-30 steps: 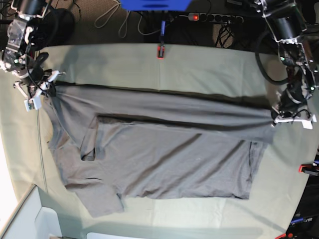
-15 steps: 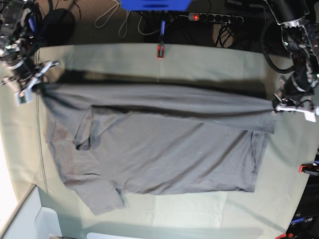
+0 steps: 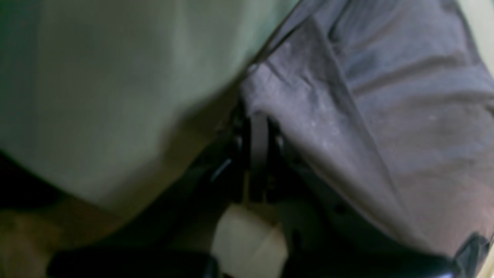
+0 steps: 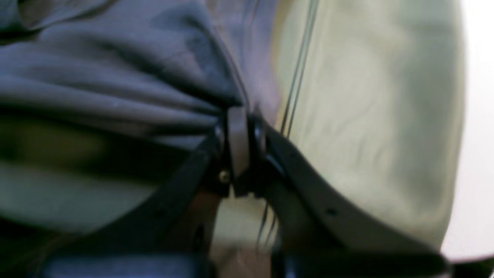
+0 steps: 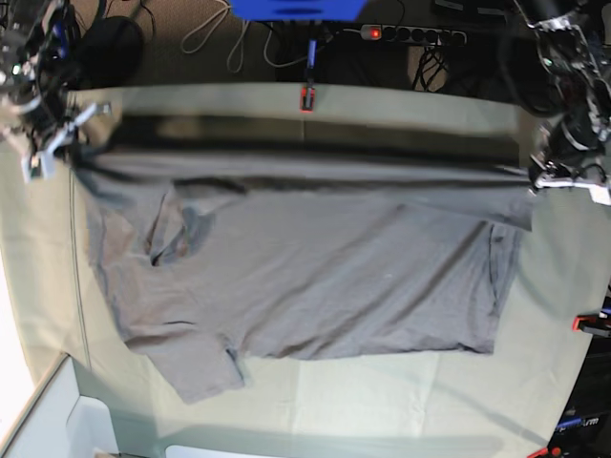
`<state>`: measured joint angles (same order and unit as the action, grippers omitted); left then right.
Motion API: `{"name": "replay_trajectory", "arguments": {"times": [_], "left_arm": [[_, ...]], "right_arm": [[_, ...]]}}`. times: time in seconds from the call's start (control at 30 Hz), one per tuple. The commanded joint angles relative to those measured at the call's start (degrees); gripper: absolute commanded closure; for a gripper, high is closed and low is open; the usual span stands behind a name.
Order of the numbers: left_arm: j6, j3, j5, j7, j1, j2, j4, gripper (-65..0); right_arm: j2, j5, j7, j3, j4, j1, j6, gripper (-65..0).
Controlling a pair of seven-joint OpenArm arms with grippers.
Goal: Layout the t-shirt on the table in an organized manner, then fold the t-shirt properly
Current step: 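Regrasp the folded edge with both grippers and pull it taut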
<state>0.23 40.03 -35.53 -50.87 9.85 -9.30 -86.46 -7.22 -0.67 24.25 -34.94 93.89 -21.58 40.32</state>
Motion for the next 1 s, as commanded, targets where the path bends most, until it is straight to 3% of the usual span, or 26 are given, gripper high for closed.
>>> {"name": "replay_trajectory", "arguments": {"times": [0.0, 0.67, 0.97], "left_arm": [[-0.1, 0.5, -0.2, 1.4, 0.2, -1.1, -1.0, -0.2], [-0.1, 0.6, -0.6, 1.9, 7.6, -0.9, -1.0, -0.2], [-0.1, 3.4, -0.3, 1.4, 7.3, 2.8, -1.0, -0.2]], "right_arm": [[-0.8, -0.3, -1.0, -0.4, 0.8, -0.5, -0.3, 0.0], [-0.8, -0.5, -1.1, 1.2, 0.6, -5.5, -0.3, 0.0], [0.3, -0.3, -1.1, 1.2, 0.6, -5.0, -0.3, 0.0]]}}
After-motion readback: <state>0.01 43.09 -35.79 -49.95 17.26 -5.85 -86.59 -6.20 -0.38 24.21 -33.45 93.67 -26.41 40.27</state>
